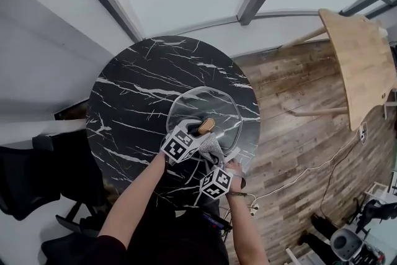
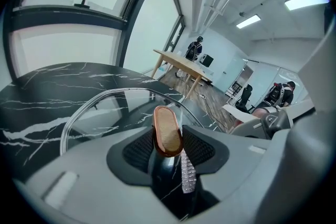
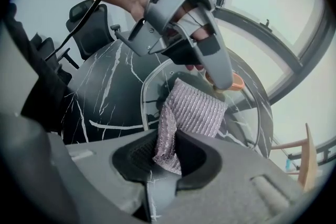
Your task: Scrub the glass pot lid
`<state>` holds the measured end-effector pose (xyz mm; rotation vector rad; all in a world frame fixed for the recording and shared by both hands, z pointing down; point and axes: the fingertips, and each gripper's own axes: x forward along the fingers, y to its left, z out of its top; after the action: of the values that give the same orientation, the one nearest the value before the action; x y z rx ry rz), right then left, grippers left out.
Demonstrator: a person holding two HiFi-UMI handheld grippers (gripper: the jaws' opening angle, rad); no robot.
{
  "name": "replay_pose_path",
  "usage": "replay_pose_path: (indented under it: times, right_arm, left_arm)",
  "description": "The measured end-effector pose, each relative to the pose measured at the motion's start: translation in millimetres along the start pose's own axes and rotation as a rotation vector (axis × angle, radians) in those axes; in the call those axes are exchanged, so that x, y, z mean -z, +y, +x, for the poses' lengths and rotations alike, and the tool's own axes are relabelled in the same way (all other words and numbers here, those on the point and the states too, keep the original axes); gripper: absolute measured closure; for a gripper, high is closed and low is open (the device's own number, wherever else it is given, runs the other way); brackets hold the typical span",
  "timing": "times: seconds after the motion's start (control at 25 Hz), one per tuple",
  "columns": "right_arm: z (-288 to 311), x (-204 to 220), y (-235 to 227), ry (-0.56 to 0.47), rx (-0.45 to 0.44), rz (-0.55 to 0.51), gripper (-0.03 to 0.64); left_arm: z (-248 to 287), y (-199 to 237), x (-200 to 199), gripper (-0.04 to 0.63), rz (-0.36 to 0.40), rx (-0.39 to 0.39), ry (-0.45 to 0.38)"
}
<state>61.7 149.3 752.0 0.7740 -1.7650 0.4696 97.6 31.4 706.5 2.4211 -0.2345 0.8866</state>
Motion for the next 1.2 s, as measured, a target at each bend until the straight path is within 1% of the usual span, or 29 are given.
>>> replay_pose_path:
  times: [0.2,0.4,0.52,0.6,0.68,0.76,0.84,0.92,1.0,1.12,1.2]
  right_arm:
    - [4,-11,15,0.009,-0.032,-0.057,0.535]
    - [10,-15,48,0.01,-0.129,-0.137,0.536]
    - [10,-15,54,-0.009,-0.174,-0.107,0.537]
    - [8,-14,58,-0.006,-0.236,-0.09,0.537]
    - [7,-12,71,0.016,-0.32,-0.12,0.537]
    - [6,-10,80,0.028,-0.378,-0.145,0.537]
    - [4,-9,85,0.025,-0.425,-0.13,0.537]
    - [1,-6,95,0.029,-0.502,-0.104,0.537]
    - [-3,-1,106,0.025,-0.575,-0.101,0.537]
    - [-25,-1,113,-0.045,-0.639,-0.086,0.537]
    - [-47,-5,105,-0.121,-0.655,-0.034,0.537]
  left_arm:
    - [0,0,1,0.417,-0.008,0.015,0.002]
    - [1,-1,0,0.416,-0.013,0.032,0.008]
    - [1,0,-1,0.416,-0.024,0.03,-0.001]
    - [1,0,0,0.417,-0.034,0.027,-0.005]
    - [1,0,1,0.419,-0.042,0.026,-0.008]
    - [0,0,1,0.419,-0.046,0.027,-0.009]
    - [1,-1,-1,0.419,-0.048,0.029,-0.014]
    - [0,0,-1,0.419,-0.054,0.029,-0.019]
    - [0,2,0,0.419,-0.064,0.028,-0.022]
    - [1,1,1,0.42,-0.069,0.027,-0.017]
    - [1,1,0,0.419,-0.066,0.017,-0.014]
